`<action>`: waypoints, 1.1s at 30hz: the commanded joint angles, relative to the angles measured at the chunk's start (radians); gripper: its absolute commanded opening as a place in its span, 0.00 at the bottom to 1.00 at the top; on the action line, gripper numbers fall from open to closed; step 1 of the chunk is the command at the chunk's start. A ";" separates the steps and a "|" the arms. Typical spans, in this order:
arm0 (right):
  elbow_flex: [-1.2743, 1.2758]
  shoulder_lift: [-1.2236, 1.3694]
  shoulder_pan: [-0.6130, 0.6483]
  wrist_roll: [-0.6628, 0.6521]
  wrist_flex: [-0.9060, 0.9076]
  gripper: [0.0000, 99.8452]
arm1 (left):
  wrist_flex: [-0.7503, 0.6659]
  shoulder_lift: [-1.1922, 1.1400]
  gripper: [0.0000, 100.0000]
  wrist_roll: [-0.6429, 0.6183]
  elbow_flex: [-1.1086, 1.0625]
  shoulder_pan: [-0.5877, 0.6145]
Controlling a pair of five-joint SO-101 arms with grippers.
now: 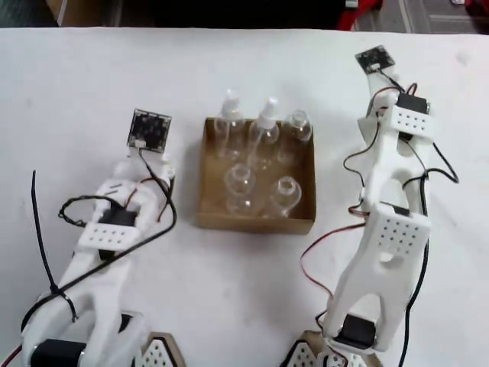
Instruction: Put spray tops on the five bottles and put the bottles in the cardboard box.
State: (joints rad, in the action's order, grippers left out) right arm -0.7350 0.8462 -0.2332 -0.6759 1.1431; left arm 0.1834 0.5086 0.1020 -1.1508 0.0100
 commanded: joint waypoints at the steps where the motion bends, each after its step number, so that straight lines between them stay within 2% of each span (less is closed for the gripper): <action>1: -0.196 0.077 -0.016 -0.017 0.065 0.16 | -0.023 0.005 0.02 0.008 0.006 -0.015; 9: -0.525 0.274 -0.044 -0.020 0.189 0.16 | -0.023 0.005 0.02 0.008 0.006 -0.015; 13: -0.601 0.351 -0.044 -0.112 0.220 0.15 | -0.025 0.005 0.02 0.008 0.006 -0.015; 18: -0.695 0.397 -0.042 -0.130 0.223 0.01 | -0.025 0.005 0.02 0.008 0.006 -0.015; 21: -0.758 0.390 -0.042 -0.129 0.260 0.04 | -0.025 0.005 0.02 0.008 0.006 -0.015; 26: -0.944 0.387 -0.019 -0.129 0.377 0.02 | -0.025 0.005 0.02 0.008 0.006 -0.015; 33: -0.927 0.229 0.030 -0.129 0.527 0.02 | -0.025 0.004 0.02 0.008 0.006 -0.015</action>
State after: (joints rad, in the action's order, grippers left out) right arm -1.6065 1.2052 -0.2317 -0.7971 1.6080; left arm 0.1834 0.5086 0.1020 -1.1508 0.0054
